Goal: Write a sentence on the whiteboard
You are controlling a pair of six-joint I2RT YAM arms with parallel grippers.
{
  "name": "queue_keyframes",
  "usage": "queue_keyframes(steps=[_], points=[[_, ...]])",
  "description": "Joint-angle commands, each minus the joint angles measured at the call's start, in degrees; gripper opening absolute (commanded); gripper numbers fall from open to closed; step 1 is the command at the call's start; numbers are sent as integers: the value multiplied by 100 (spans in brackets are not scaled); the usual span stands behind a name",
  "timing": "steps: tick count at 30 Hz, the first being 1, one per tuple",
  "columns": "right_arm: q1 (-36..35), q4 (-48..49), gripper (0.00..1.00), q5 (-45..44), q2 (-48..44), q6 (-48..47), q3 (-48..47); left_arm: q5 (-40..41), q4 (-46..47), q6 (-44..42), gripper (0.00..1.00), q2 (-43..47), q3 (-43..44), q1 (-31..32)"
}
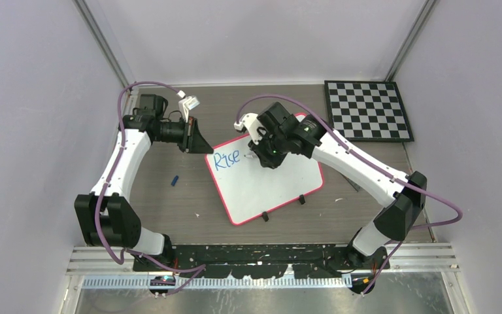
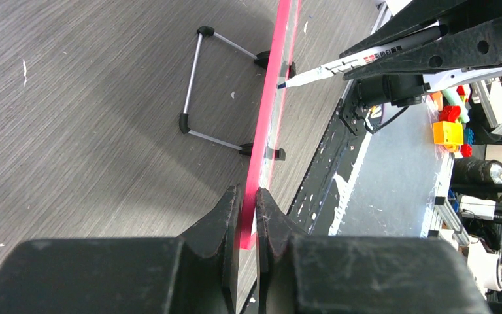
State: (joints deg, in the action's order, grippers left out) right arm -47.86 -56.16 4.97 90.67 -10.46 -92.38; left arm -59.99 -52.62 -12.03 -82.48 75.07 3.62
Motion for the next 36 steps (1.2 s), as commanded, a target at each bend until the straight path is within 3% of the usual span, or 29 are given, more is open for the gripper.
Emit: queue_keyframes(steps=[1,12,20,26,31,36], points=[[15,136,0,-59,47,-36,85,39,-109,50,0,125,-25,69],[-39,-117,0,954,-202,161,-261,73,-109,46,0,113,-25,69],[558,-177,0,1562,-365,370,-459,125,-336,-144,0,84,117,71],[808,302,0,1224,-757,1180,-288,363,-278,-15,0,170,81,87],[888,129,0,1265,-866,353,-189,323,-280,-125,0,154,58,129],[897,268,0,795,-865,227,-114,132,-553,-354,0,-50,216,139]])
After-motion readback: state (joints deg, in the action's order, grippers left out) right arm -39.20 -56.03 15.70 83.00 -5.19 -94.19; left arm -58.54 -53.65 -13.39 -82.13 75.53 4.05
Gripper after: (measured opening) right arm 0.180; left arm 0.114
